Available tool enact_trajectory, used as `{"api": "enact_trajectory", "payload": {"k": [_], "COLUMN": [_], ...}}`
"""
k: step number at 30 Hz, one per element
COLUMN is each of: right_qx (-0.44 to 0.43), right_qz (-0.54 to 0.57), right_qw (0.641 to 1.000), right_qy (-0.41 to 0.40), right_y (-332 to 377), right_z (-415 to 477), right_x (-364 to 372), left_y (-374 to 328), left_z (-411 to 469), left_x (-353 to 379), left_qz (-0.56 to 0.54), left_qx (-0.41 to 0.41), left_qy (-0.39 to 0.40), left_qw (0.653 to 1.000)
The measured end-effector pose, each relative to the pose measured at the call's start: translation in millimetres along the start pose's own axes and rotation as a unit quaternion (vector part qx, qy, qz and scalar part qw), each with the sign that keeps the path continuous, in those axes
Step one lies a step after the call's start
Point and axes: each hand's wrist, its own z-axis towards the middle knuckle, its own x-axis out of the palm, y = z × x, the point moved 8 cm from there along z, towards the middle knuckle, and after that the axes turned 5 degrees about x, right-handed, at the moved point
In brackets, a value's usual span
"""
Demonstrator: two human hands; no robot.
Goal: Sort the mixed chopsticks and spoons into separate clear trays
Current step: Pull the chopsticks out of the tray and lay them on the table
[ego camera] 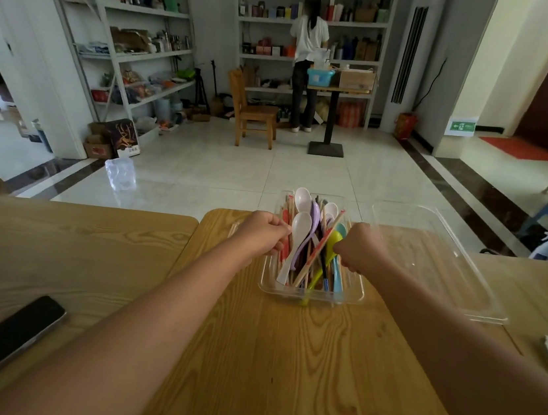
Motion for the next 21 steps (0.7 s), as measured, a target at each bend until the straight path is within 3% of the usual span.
{"api": "enact_trajectory", "payload": {"k": [6,10,16,21], "right_qx": [-0.001,0.018,-0.007,0.053], "right_qz": [0.052,0.078,0.050,0.130], "right_qw": [0.998,0.997,0.999,0.990], "right_qy": [-0.032,0.011,-0.011,-0.009], "right_y": [1.5,3.5,22.7,13.3], "right_z": [1.0,2.7,1.7,5.6], "right_x": [2.7,20.2,31.0,25.4], "left_y": [-1.7,-1.0,-0.5,1.6], "left_z": [-3.1,-4.3,-7.3,-8.9], "left_x": [8.2,8.4,10.1,9.4], "left_qz": [0.015,0.024,0.032,0.036], "left_qx": [0.000,-0.003,-0.004,-0.005], "left_qy": [0.017,0.023,0.029,0.033], "left_qw": [1.000,0.999,0.999,0.999]}}
